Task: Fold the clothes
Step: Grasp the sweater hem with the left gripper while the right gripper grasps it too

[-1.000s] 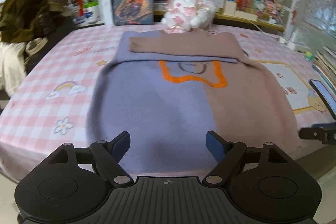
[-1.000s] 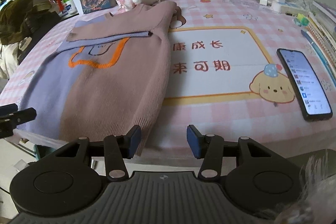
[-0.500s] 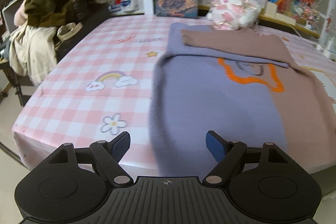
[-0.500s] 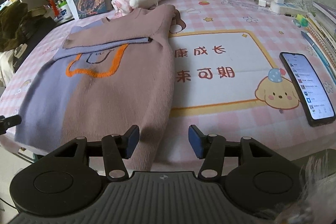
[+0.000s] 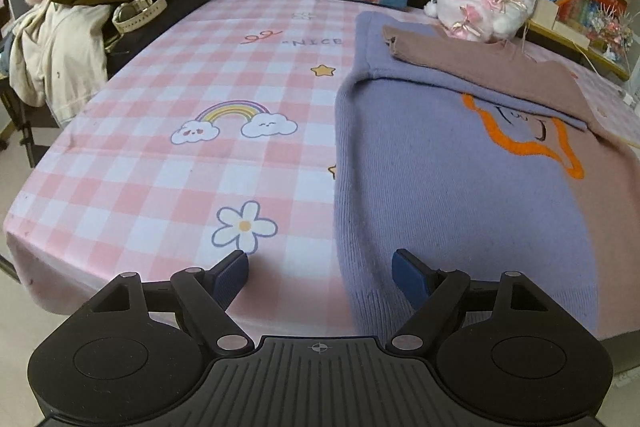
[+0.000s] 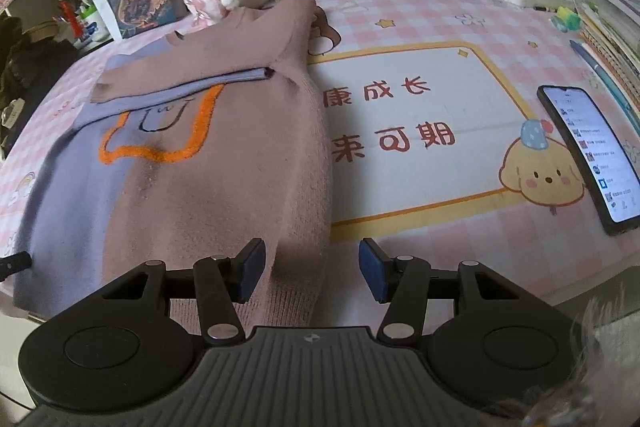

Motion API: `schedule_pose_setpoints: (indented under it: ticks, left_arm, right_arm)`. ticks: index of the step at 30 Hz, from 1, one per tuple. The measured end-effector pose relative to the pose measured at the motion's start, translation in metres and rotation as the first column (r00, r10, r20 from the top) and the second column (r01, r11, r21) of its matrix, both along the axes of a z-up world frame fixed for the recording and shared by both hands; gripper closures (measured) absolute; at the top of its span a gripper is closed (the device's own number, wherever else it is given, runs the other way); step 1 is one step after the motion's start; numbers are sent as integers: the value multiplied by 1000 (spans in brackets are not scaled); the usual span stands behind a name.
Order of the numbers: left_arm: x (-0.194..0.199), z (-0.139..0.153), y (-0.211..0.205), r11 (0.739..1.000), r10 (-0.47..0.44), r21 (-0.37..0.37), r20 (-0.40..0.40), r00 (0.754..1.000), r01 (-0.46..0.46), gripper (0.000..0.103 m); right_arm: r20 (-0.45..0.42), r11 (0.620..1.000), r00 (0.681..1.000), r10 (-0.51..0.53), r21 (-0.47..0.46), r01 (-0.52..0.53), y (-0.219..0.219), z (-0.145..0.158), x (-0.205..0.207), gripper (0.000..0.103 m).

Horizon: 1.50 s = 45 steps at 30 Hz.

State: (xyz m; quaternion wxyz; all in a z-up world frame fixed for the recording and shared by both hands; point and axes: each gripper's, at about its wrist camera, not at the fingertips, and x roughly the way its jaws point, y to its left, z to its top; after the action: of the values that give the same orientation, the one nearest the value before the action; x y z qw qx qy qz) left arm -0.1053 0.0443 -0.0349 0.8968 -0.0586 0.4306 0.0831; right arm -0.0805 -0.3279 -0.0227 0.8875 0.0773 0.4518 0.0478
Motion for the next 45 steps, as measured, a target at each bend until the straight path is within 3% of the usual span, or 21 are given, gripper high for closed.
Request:
schedule_pose_setpoints:
  ticks: [5, 6, 7, 8, 9, 10, 14, 20, 25, 26, 29, 32, 33, 34, 39, 45]
  left_arm:
    - [5, 1, 1, 1000, -1, 2, 9, 1000, 1, 29]
    - [5, 2, 1, 1000, -1, 3, 12, 1000, 1, 39]
    - [6, 2, 1, 1000, -2, 1, 17, 1000, 2, 57]
    - [6, 4, 2, 1000, -5, -7, 23, 1000, 5, 68]
    - [7, 6, 2, 1000, -12, -26, 27, 1000, 13, 88]
    - [8, 7, 2, 999, -20, -50, 29, 999, 22, 96]
    - [5, 27, -14, 996, -78, -36, 111, 991, 82, 97]
    - [10, 20, -8, 997, -62, -44, 62, 996, 65, 87]
    - [9, 13, 0, 996, -50, -74, 35, 998, 52, 61]
    - [9, 12, 0, 995, -51, -80, 33, 998, 54, 59]
    - [9, 10, 1, 993, -57, -99, 27, 998, 59, 55]
    - [8, 7, 1, 991, -62, -119, 21, 998, 64, 61]
    - [8, 7, 2, 990, -64, -125, 20, 998, 66, 89]
    - [8, 6, 2, 989, -65, -132, 18, 998, 67, 99]
    - [-2, 27, -12, 988, -116, -93, 106, 988, 126, 99]
    - [-3, 17, -2, 986, -94, -130, 57, 994, 101, 98]
  right_arm:
    - [-17, 1000, 1000, -2, 18, 2, 1, -3, 2, 64]
    - [-21, 1000, 1000, -2, 22, 2, 1, -4, 3, 66]
    - [-24, 1000, 1000, -1, 27, 2, 1, -5, 3, 72]
    - [-27, 999, 1000, -1, 32, 2, 1, -5, 4, 79]
    - [-31, 999, 1000, 0, 36, 1, 1, -6, 4, 84]
    - [-32, 999, 999, 3, 44, -2, 2, -6, 4, 90]
    - [4, 996, 999, 32, 78, -32, 9, 3, 3, 93]
    - [44, 992, 998, 48, 117, -52, 13, 15, 2, 93]
    - [9, 993, 1000, 22, 120, -23, 9, 8, 2, 83]
    - [4, 992, 1000, 18, 124, -18, 8, 6, 2, 76]
    - [-11, 991, 1000, 13, 130, -12, 7, 1, 2, 74]
    - [-34, 991, 999, 20, 135, -15, 8, -4, 2, 75]
    - [-43, 990, 999, 25, 138, -19, 8, -6, 2, 79]
    - [-51, 990, 998, 32, 140, -25, 8, -7, 2, 91]
    - [15, 989, 999, -36, 143, 34, -4, 4, -4, 95]
    - [4, 987, 1000, -13, 160, 12, -9, 6, -9, 95]
